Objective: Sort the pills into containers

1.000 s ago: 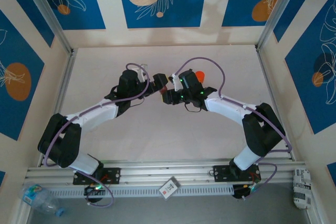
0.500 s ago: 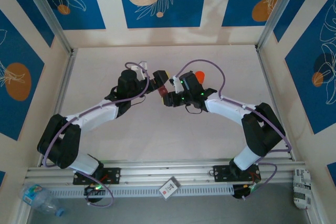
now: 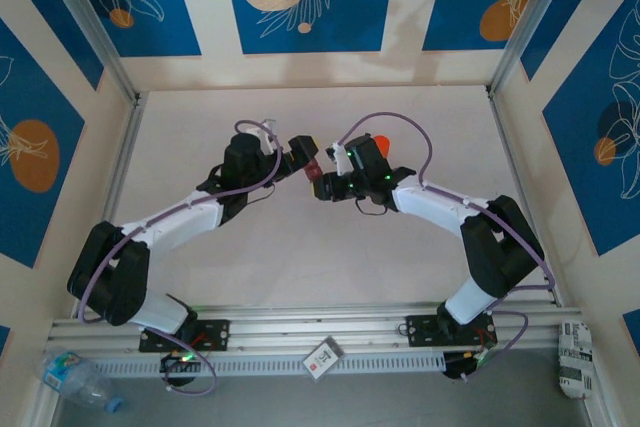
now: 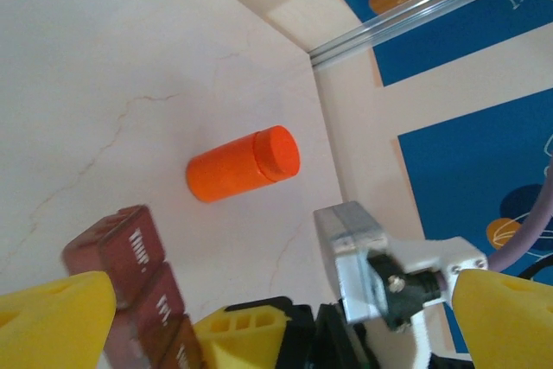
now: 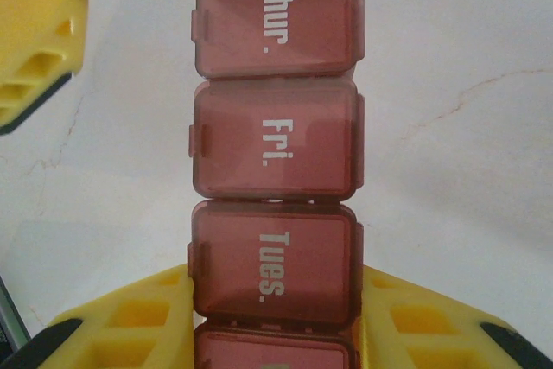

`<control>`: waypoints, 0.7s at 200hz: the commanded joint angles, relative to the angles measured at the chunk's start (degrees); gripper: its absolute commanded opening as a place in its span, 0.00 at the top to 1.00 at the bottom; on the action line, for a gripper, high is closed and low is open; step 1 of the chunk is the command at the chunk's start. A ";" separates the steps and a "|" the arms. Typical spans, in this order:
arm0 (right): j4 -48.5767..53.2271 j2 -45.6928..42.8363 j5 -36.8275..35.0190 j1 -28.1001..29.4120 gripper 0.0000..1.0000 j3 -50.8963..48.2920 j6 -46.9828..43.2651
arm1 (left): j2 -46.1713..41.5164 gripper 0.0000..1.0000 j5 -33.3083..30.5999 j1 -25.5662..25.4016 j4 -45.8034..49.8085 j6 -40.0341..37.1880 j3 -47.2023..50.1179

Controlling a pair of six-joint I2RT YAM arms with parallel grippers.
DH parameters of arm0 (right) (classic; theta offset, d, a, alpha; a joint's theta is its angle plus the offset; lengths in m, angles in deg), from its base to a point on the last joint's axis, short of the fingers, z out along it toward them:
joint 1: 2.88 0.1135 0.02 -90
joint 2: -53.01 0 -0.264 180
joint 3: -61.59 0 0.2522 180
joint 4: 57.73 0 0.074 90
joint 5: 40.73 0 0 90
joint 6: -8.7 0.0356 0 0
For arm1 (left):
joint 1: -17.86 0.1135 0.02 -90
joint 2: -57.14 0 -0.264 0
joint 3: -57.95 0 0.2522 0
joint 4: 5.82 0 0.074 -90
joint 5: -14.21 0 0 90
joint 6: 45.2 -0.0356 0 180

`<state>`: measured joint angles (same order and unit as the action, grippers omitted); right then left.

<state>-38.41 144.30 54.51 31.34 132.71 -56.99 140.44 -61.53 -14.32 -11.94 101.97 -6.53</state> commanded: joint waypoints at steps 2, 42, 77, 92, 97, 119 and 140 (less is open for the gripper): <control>-0.10 -2.21 2.34 -0.47 0.74 0.02 1.00 | -0.69 0.00 -1.13 -0.69 1.87 0.79 -0.48; -0.83 -2.34 3.62 -0.38 0.74 -0.40 1.09 | 0.78 0.00 -0.01 -0.78 -0.19 1.46 -0.61; -2.53 -2.69 5.27 -0.21 0.74 -1.37 1.09 | 1.68 0.00 0.46 -0.87 -0.95 1.91 -0.92; -2.80 -2.86 5.39 -0.17 0.74 -1.49 1.08 | 1.84 0.00 0.21 -0.95 -0.92 1.93 -0.74; -2.84 -2.82 5.44 -0.13 0.74 -1.54 1.09 | 1.76 0.00 0.24 -1.03 -1.02 1.90 -0.78; -3.03 -2.74 5.70 0.04 0.74 -1.54 1.08 | 1.86 0.00 0.23 -0.95 -1.16 1.87 -0.78; -3.06 -2.63 5.67 0.20 0.74 -1.52 1.01 | 1.95 0.00 0.24 -1.02 -1.21 1.81 -0.96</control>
<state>-40.25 143.34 58.55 31.14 131.82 -56.46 141.76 -61.88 -14.60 -11.37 103.28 -6.53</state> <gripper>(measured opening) 0.373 0.998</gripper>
